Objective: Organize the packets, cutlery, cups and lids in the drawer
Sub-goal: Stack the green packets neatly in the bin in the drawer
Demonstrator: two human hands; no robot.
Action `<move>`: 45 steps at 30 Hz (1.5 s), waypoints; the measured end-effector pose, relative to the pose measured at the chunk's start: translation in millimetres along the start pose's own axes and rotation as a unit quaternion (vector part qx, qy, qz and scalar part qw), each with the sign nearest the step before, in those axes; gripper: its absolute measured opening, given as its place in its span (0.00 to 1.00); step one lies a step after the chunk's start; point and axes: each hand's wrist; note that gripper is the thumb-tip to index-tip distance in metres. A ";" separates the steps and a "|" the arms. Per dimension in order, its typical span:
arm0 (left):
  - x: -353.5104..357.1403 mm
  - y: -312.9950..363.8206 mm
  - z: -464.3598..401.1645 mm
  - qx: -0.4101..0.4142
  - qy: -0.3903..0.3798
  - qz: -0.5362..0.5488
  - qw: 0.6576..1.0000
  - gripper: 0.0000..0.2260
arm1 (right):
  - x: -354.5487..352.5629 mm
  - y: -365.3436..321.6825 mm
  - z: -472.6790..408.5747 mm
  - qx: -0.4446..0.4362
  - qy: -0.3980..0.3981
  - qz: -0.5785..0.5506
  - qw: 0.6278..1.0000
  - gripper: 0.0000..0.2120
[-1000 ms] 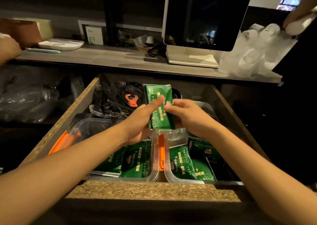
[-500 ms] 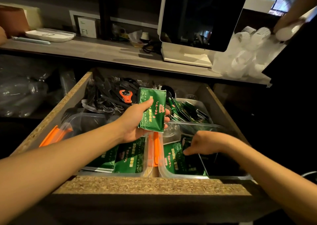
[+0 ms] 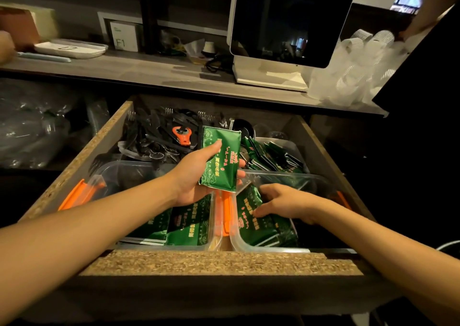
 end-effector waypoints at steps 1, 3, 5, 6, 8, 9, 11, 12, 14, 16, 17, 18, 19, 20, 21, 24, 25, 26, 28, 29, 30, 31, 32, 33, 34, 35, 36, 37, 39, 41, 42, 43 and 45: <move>-0.7 0.1 -0.9 0.000 0.002 0.008 1.000 0.22 | -4.7 -0.8 1.8 -0.012 0.015 -0.020 1.000 0.13; -1.4 0.3 -2.1 0.000 0.005 0.022 1.000 0.23 | -14.2 -1.4 6.2 -0.045 0.054 -0.042 0.997 0.17; -2.8 1.0 -3.5 0.006 0.008 0.041 0.999 0.25 | -23.3 -3.1 10.6 -0.084 0.106 -0.041 0.990 0.16; -3.6 1.6 -5.3 0.015 0.011 0.057 0.998 0.26 | -26.3 -4.3 12.6 -0.110 0.119 -0.061 0.985 0.12; -5.2 2.9 -7.8 0.033 0.020 0.076 0.996 0.27 | -30.5 -6.0 14.6 -0.165 0.143 -0.132 0.967 0.09; -5.7 3.4 -8.5 0.039 0.025 0.073 0.996 0.27 | -32.8 -7.2 14.2 -0.191 0.164 -0.168 0.953 0.10; -5.5 5.6 -7.0 0.038 0.032 0.047 0.998 0.27 | -36.2 -11.2 14.4 -0.241 0.199 -0.243 0.918 0.12; -4.9 7.1 -5.1 0.028 0.033 0.037 0.998 0.26 | -37.3 -14.9 15.3 -0.260 0.201 -0.281 0.902 0.12; -4.0 10.4 -1.8 0.006 0.028 0.032 0.999 0.24 | -38.3 -24.7 16.7 -0.284 0.184 -0.335 0.879 0.13; -3.5 10.2 -2.8 -0.004 0.023 0.042 0.999 0.25 | -39.1 -39.4 17.3 -0.301 0.192 -0.361 0.862 0.11; -3.1 9.0 -3.8 -0.007 0.018 0.048 0.999 0.29 | -38.7 -48.6 15.0 -0.305 0.213 -0.370 0.851 0.10; -2.0 7.7 -4.5 -0.010 0.014 0.059 0.998 0.33 | -37.1 -57.8 10.3 -0.301 0.243 -0.378 0.841 0.10; -1.8 6.1 -6.4 -0.015 0.010 0.074 0.997 0.38 | -34.6 -65.1 1.7 -0.292 0.277 -0.381 0.832 0.09; -1.5 5.1 -7.7 -0.023 0.003 0.084 0.996 0.41 | -30.0 -71.0 -7.3 -0.284 0.311 -0.377 0.825 0.09; -0.7 4.9 -7.3 -0.028 -0.006 0.086 0.996 0.43 | -23.4 -75.1 -15.8 -0.278 0.338 -0.361 0.823 0.09; -2.0 4.7 -6.8 -0.010 -0.010 0.073 0.997 0.37 | -2.6 -76.3 -34.9 -0.291 0.327 -0.328 0.837 0.10; -3.0 4.7 -7.6 -0.003 0.000 0.071 0.997 0.33 | 1.2 -74.6 -38.4 -0.307 0.315 -0.317 0.840 0.12; -5.6 4.0 -10.4 0.002 0.010 0.070 0.998 0.31 | 2.9 -72.5 -40.2 -0.321 0.306 -0.304 0.843 0.12; -10.0 2.4 -15.4 -0.009 0.026 0.077 0.997 0.36 | 2.8 -67.4 -42.0 -0.327 0.306 -0.281 0.849 0.09; -11.5 -0.2 -20.1 -0.017 0.038 0.078 0.996 0.44 | 2.4 -64.1 -42.6 -0.321 0.314 -0.273 0.851 0.09; -14.0 -5.2 -27.3 -0.027 0.043 0.078 0.996 0.50 | 3.6 -61.8 -42.6 -0.312 0.324 -0.272 0.851 0.08; -19.2 -12.5 -36.1 -0.033 0.044 0.076 0.996 0.53 | 4.8 -59.1 -42.3 -0.301 0.330 -0.277 0.851 0.08; -23.0 -18.2 -41.9 -0.036 0.045 0.076 0.995 0.54 | 6.1 -57.5 -42.0 -0.291 0.328 -0.288 0.851 0.07; -22.7 -18.8 -41.0 -0.038 0.042 0.081 0.995 0.54 | 6.9 -56.4 -41.5 -0.284 0.319 -0.303 0.852 0.06; -18.4 -15.0 -34.9 -0.035 0.034 0.085 0.995 0.54 | 6.8 -55.7 -41.4 -0.280 0.309 -0.316 0.852 0.06; -16.2 -13.3 -31.1 -0.034 0.027 0.089 0.995 0.54 | 6.0 -55.2 -41.2 -0.278 0.302 -0.323 0.853 0.06; -15.7 -12.3 -28.8 -0.032 0.016 0.097 0.995 0.54 | 5.5 -56.0 -40.4 -0.274 0.300 -0.329 0.852 0.05; -15.6 -11.3 -27.0 -0.030 0.009 0.105 0.994 0.55 | 5.0 -56.3 -39.8 -0.268 0.300 -0.333 0.853 0.04; -14.7 -10.3 -24.5 -0.027 0.002 0.118 0.993 0.57 | 4.9 -56.6 -38.8 -0.252 0.297 -0.344 0.854 0.03; -11.2 -8.9 -19.5 -0.026 0.002 0.118 0.993 0.57 | 5.7 -57.1 -38.2 -0.238 0.292 -0.353 0.856 0.02; -8.9 -6.7 -15.2 -0.027 0.004 0.114 0.993 0.53 | 5.6 -57.5 -37.8 -0.234 0.289 -0.359 0.856 0.02; -8.4 -5.1 -11.9 -0.029 0.010 0.108 0.994 0.43 | 4.8 -57.5 -37.5 -0.230 0.285 -0.369 0.854 0.02; -8.5 -2.6 -7.5 -0.039 -0.007 0.107 0.993 0.22 | 3.3 -58.4 -36.2 -0.226 0.275 -0.387 0.850 0.03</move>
Point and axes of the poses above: each hand's wrist, its own z-axis away from the middle knuckle, its own x-axis out of the palm, y = z × x, and after that the axes turned 1 degree about -y, right-handed
